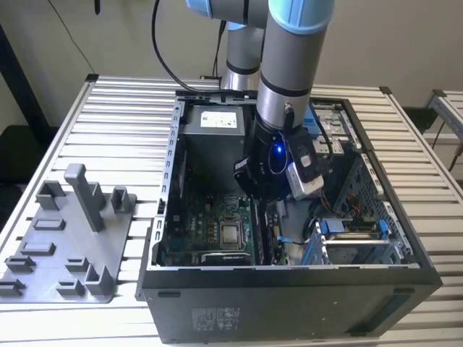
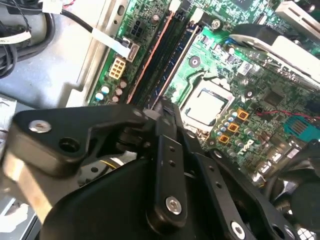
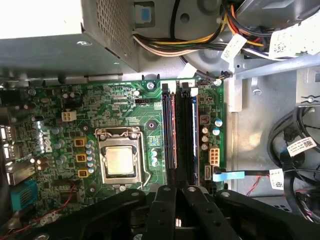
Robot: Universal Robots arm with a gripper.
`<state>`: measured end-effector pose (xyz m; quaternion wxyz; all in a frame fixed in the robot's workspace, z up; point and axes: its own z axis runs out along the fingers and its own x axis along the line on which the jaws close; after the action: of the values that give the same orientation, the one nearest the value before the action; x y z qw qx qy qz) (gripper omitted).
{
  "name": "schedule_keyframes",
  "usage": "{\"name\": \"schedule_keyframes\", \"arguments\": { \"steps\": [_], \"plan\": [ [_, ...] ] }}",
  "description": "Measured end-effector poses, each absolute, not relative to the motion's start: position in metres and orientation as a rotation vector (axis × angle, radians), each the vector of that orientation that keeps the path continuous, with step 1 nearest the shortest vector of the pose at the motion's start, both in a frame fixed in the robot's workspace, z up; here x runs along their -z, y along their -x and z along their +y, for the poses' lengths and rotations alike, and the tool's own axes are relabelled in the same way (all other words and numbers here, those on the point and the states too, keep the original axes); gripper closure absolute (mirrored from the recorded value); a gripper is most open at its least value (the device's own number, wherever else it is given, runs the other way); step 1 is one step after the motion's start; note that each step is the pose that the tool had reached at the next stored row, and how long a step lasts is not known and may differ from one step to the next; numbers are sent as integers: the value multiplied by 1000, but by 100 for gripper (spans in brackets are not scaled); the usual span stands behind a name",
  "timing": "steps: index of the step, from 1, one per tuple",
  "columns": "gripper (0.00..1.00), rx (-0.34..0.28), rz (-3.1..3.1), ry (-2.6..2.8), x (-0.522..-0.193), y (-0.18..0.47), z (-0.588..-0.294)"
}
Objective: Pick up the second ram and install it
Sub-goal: 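Insert the second ram into the second slot, then press down the second ram until it locks into place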
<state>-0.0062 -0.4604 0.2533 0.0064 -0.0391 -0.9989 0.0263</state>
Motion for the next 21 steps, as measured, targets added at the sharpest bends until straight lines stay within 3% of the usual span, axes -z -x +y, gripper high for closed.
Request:
{"name": "schedule_keyframes", "arguments": {
  "steps": [21],
  "plan": [
    [89, -86, -3131, 32, -253, 6, -460]
  ]
}}
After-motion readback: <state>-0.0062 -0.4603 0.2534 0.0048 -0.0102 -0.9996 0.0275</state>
